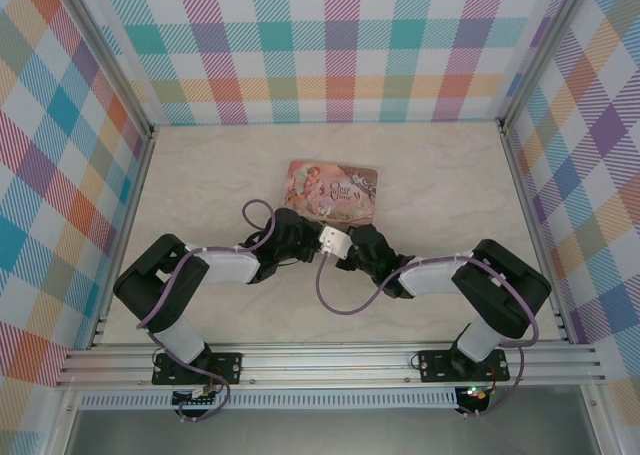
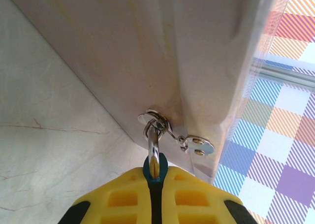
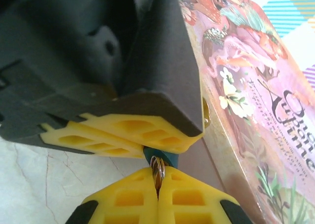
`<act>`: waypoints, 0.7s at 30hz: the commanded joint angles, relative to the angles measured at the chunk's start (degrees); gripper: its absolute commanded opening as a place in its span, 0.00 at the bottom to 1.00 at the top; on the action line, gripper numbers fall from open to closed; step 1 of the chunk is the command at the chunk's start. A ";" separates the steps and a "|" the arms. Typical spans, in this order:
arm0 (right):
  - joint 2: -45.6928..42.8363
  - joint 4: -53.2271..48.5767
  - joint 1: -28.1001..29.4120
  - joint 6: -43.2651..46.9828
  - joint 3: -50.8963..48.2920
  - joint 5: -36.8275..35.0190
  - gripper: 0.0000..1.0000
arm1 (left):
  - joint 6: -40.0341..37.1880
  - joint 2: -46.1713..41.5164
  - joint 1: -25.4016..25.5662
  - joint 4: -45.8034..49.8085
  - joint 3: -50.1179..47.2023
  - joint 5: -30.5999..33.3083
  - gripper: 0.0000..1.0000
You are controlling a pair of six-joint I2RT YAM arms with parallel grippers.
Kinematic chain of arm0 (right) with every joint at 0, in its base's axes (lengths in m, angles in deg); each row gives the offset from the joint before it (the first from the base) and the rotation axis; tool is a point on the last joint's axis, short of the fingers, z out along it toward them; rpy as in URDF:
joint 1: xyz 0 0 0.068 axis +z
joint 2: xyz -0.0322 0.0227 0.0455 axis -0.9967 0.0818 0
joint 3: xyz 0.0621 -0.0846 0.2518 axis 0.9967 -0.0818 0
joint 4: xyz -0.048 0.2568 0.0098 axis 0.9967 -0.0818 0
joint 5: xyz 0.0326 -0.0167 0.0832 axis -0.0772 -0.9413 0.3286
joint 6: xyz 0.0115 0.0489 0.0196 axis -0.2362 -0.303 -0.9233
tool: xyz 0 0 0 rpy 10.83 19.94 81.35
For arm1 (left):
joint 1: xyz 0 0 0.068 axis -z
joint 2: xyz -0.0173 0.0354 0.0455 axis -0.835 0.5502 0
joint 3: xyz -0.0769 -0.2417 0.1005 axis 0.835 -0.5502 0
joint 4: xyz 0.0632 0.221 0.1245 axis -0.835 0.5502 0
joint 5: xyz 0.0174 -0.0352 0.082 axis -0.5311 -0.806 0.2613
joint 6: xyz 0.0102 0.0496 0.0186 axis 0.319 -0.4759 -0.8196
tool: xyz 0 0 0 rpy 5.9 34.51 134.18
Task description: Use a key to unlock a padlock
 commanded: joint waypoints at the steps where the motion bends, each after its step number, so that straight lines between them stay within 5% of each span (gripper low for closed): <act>1: -1.96 -2.00 -0.15 -8.65 1.74 -0.98 0.00 | -0.37 -1.75 0.00 -1.41 1.38 -1.06 0.00; 21: 0.52 7.40 -2.59 -37.55 -0.91 13.26 0.00 | -0.63 -0.62 0.22 -1.29 1.11 -0.85 0.00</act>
